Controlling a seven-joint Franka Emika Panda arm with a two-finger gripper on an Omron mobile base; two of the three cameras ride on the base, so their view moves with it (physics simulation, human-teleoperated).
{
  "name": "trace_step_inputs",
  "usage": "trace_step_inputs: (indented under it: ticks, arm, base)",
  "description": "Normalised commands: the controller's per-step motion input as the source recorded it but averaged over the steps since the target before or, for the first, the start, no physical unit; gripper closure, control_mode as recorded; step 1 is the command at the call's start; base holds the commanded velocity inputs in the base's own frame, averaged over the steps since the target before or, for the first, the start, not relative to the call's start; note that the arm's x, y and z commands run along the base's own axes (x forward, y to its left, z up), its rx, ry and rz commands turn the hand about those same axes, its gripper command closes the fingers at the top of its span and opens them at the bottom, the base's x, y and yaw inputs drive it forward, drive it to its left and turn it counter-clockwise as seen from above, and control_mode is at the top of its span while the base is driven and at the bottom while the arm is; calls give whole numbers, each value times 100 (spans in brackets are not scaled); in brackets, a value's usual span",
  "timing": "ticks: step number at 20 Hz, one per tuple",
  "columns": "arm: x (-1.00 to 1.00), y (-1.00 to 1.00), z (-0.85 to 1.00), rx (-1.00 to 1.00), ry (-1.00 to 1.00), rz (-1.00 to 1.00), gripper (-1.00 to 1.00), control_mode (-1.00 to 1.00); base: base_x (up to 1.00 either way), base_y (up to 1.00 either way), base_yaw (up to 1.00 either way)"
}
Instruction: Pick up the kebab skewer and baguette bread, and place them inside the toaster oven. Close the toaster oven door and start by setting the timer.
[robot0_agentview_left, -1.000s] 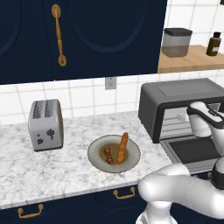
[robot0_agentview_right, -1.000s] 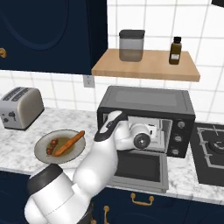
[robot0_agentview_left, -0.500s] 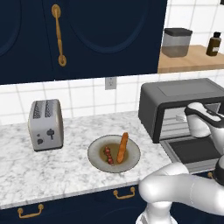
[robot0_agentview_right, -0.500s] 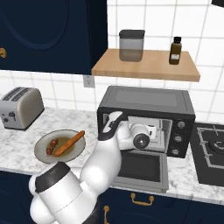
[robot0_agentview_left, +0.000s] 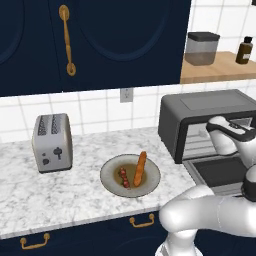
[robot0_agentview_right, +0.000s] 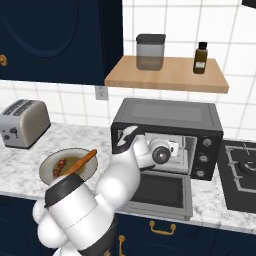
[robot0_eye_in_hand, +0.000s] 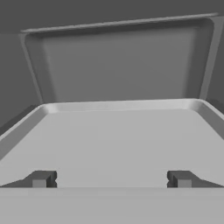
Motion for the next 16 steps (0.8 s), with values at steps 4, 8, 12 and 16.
trace_step_inputs:
  ticks: [4,8,12,16]
  arm:
    - [15,-2,0,0,9,0,-100,-100]
    - [14,-3,0,0,5,0,-100,-100]
    - [1,-1,-23,-1,3,0,-100,-100]
    - [0,0,-31,0,6,0,-100,-100]
  base:
    - [0,0,0]
    - [0,0,0]
    - [0,0,0]
    - [0,0,0]
